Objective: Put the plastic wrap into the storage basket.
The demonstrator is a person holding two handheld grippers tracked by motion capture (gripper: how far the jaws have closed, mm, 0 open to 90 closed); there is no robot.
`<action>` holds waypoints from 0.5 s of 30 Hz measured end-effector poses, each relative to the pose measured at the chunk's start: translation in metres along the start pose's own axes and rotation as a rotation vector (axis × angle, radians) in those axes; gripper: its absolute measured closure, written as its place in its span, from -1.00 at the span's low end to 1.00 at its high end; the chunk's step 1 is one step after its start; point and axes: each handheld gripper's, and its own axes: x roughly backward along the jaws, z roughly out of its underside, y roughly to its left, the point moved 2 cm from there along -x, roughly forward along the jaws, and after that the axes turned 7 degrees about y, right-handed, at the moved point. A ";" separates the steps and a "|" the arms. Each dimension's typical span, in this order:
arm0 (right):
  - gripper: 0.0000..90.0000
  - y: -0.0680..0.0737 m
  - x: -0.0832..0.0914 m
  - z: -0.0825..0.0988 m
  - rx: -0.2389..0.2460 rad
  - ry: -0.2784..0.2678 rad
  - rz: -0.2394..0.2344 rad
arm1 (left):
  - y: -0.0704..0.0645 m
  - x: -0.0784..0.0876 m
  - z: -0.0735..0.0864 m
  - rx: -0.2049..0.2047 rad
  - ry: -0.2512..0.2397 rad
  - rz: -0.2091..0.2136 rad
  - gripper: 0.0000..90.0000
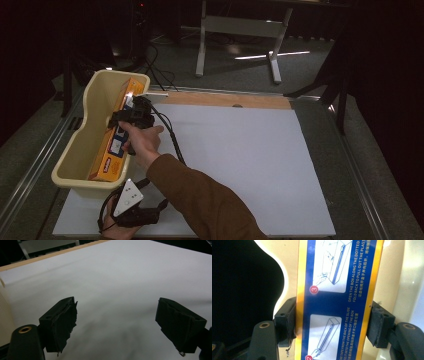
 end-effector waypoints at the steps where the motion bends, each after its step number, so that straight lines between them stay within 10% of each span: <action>1: -0.24 0.001 0.000 0.000 0.006 -0.004 0.004 | 0.000 0.000 0.000 0.001 -0.002 0.000 -0.63; 15: -0.35 0.008 0.024 -0.002 0.059 -0.027 -0.024 | 0.004 0.002 0.000 0.027 -0.008 -0.003 -0.63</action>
